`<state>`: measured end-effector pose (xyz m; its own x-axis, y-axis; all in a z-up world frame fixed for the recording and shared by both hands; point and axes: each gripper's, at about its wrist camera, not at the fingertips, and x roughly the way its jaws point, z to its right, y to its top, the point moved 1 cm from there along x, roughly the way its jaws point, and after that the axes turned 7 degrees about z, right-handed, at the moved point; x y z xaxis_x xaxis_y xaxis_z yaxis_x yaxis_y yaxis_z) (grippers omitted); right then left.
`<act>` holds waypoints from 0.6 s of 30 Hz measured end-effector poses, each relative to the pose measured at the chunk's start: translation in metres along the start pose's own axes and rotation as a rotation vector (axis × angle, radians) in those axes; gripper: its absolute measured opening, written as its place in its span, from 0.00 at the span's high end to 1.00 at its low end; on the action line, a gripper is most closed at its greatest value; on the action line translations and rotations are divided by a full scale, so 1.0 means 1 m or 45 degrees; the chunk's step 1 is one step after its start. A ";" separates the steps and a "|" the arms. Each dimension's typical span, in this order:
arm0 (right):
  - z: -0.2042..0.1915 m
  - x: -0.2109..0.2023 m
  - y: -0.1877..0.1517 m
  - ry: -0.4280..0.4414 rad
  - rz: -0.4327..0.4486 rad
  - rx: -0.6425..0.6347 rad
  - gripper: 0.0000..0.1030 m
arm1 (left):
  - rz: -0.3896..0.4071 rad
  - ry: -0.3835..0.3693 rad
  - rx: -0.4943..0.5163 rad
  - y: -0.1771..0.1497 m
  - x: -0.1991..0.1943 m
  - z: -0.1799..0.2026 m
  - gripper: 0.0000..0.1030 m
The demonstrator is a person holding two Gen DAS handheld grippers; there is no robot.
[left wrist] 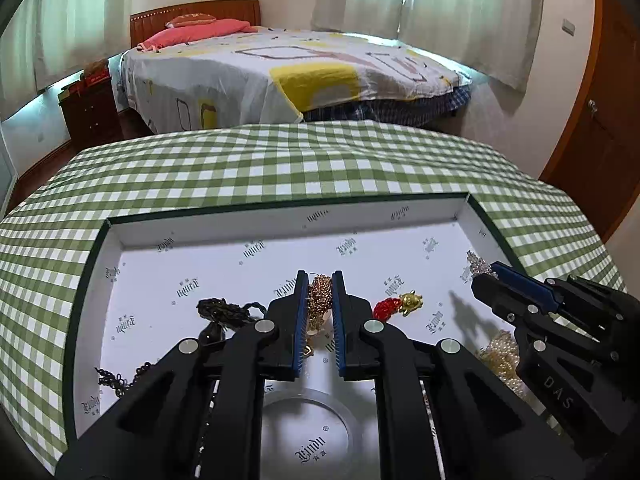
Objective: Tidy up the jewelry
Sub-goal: 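Carry the gold chain with the left tool into the tray while the right tool places the brooch there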
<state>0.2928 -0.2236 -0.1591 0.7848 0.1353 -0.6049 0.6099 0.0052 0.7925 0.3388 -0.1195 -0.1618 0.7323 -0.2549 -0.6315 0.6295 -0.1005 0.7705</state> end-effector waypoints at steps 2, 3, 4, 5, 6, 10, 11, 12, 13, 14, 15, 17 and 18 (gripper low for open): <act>0.002 0.004 -0.001 0.001 -0.021 0.003 0.87 | -0.023 0.004 0.001 -0.002 0.004 0.001 0.89; 0.002 0.005 -0.002 0.000 -0.029 0.003 0.87 | -0.025 0.007 0.001 -0.001 0.004 0.002 0.89; 0.003 0.007 -0.003 -0.003 -0.037 0.002 0.87 | -0.027 0.014 0.007 -0.001 0.004 0.003 0.89; 0.004 0.009 -0.004 -0.002 -0.046 0.003 0.87 | -0.034 0.019 0.013 -0.001 0.005 0.004 0.89; 0.004 0.010 -0.004 -0.002 -0.053 0.003 0.87 | -0.040 0.020 0.013 -0.002 0.006 0.004 0.89; 0.005 0.013 -0.006 -0.002 -0.073 0.005 0.87 | -0.073 0.030 0.014 -0.002 0.009 0.005 0.89; 0.005 0.014 -0.007 -0.001 -0.077 0.006 0.87 | -0.077 0.031 0.015 -0.002 0.010 0.006 0.89; 0.005 0.015 -0.007 0.000 -0.083 0.007 0.87 | -0.083 0.034 0.017 -0.002 0.011 0.006 0.89; 0.006 0.016 -0.008 0.001 -0.086 0.006 0.87 | -0.091 0.036 0.020 -0.002 0.012 0.006 0.89; 0.006 0.016 -0.008 0.002 -0.089 0.007 0.87 | -0.099 0.038 0.022 -0.002 0.013 0.006 0.89; 0.006 0.016 -0.008 0.002 -0.089 0.007 0.87 | -0.103 0.042 0.022 -0.002 0.013 0.007 0.89; 0.006 0.016 -0.008 0.004 -0.096 0.005 0.87 | -0.110 0.047 0.023 -0.001 0.014 0.006 0.89; 0.006 0.017 -0.008 0.007 -0.101 0.005 0.87 | -0.115 0.051 0.026 -0.001 0.015 0.006 0.89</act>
<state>0.3019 -0.2270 -0.1756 0.7333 0.1397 -0.6654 0.6707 0.0123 0.7416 0.3476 -0.1292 -0.1715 0.6831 -0.2052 -0.7009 0.6880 -0.1412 0.7118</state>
